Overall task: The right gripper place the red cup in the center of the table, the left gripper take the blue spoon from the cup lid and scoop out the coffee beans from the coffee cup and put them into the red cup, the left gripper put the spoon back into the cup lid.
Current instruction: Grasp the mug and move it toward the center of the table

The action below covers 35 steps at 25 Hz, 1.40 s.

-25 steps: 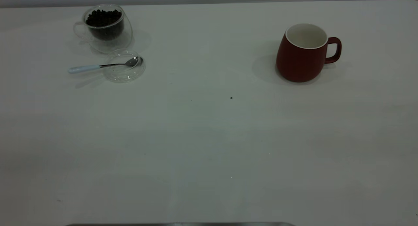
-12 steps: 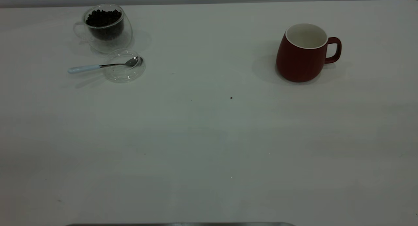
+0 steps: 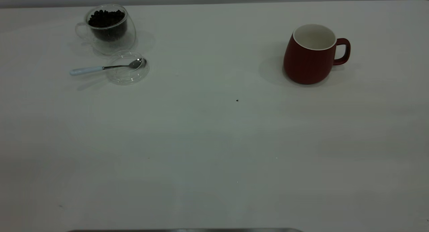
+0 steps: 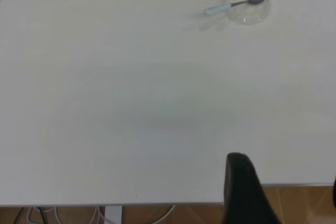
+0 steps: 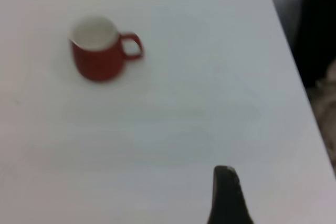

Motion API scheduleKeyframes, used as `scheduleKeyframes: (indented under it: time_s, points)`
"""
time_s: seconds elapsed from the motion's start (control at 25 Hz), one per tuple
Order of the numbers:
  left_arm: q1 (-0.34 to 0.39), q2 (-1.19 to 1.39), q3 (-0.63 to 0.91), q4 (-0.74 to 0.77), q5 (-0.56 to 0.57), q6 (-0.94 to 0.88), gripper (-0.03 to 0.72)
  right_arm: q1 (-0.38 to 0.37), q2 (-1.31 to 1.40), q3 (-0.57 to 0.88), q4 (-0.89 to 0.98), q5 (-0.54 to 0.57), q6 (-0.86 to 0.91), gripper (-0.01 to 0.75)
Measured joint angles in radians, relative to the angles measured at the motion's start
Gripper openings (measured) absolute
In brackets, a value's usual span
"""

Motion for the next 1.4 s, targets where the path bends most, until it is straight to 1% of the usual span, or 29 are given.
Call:
scheduleKeyframes:
  time_s: [0.16,0.28,0.48,0.64,0.8,0.96,1.04,1.16,1.28,1.4]
  points:
    - [0.0,0.0,0.0,0.0,0.0,0.002,0.46,0.0,0.141,-0.046,0.083,-0.073,-0.013,0.534]
    - [0.0,0.0,0.0,0.0,0.0,0.002,0.46,0.0,0.268,-0.059,0.191,-0.142,-0.098,0.534]
    - [0.0,0.0,0.0,0.0,0.0,0.002,0.46,0.0,0.494,-0.059,0.394,-0.295,-0.282,0.534]
    - [0.0,0.0,0.0,-0.001,0.0,0.002,0.46,0.0,0.729,-0.071,0.548,-0.414,-0.456,0.534]
    - [0.0,0.0,0.0,-0.001,0.0,0.002,0.46,0.0,1.002,-0.129,0.688,-0.517,-0.669,0.534]
    - [0.0,0.0,0.0,-0.001,0.0,0.002,0.46,0.0,1.288,-0.239,0.805,-0.644,-0.856,0.536]
    - [0.0,0.0,0.0,-0.001,0.0,0.002,0.46,0.0,1.438,-0.314,0.835,-0.67,-0.903,0.536]
    - [0.0,0.0,0.0,-0.001,0.0,0.002,0.46,0.0,1.642,-0.43,0.852,-0.672,-0.927,0.536]
    - [0.0,0.0,0.0,-0.001,0.0,0.001,0.46,0.0,1.829,-0.547,0.853,-0.64,-0.928,0.536]
    - [0.0,0.0,0.0,-0.001,0.0,0.001,0.46,0.0,1.983,-0.648,0.849,-0.583,-0.928,0.536]
